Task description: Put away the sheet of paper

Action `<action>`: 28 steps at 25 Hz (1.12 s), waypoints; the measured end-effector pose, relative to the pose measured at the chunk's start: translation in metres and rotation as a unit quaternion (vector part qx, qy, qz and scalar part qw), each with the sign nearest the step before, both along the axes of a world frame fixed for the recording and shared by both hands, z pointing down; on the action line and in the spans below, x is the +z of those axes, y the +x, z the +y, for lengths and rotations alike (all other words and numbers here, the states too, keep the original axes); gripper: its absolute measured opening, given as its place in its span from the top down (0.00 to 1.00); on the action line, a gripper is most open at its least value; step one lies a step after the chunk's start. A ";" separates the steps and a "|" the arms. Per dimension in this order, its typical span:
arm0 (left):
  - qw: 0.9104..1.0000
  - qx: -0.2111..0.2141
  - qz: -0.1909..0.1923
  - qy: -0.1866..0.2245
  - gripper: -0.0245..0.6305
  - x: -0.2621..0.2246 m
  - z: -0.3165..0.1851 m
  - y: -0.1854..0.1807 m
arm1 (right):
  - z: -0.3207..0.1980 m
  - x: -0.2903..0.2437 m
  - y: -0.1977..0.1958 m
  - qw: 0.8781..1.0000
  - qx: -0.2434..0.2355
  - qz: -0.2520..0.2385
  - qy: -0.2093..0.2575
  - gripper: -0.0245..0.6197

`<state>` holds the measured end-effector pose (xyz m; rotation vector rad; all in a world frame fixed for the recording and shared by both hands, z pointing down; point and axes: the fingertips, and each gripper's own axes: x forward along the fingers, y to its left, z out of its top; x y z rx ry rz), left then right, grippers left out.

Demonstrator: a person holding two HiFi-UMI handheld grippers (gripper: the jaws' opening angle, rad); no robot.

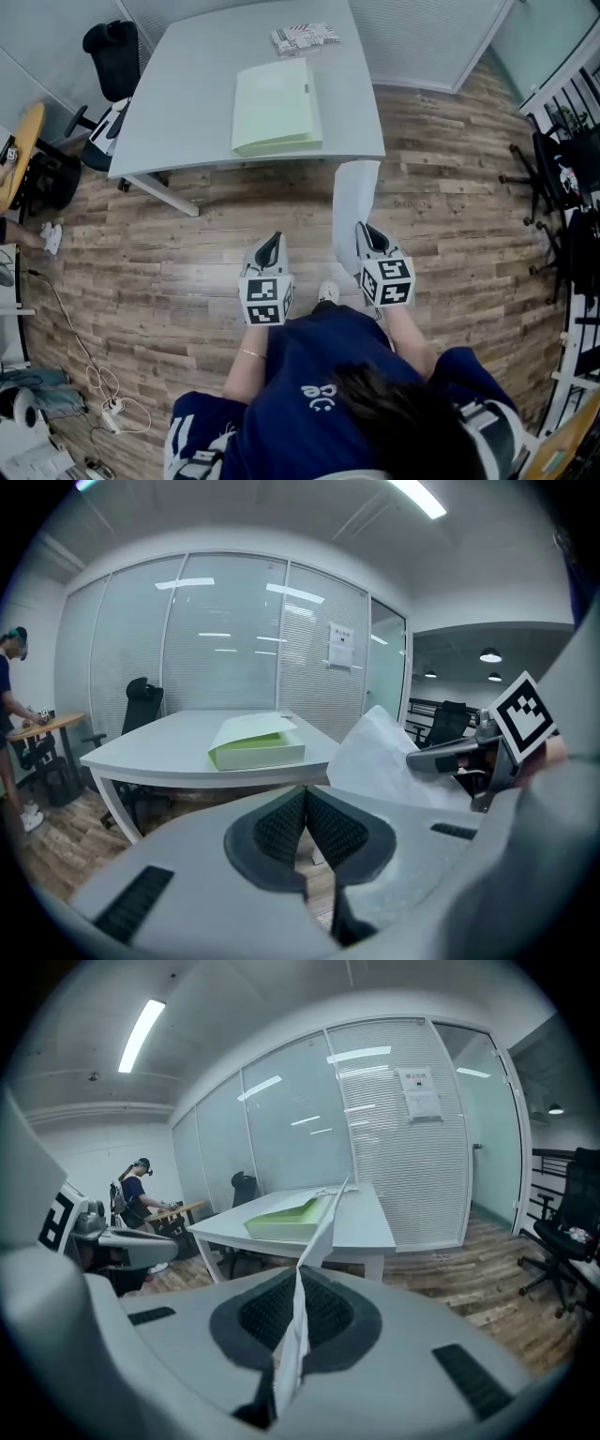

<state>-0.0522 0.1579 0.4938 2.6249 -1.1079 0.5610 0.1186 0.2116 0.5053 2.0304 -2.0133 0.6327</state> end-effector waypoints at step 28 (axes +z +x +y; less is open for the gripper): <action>0.999 0.033 -0.037 0.007 0.96 0.014 -0.146 0.080 | -0.106 -0.026 0.086 0.996 0.074 -0.041 0.027 0.95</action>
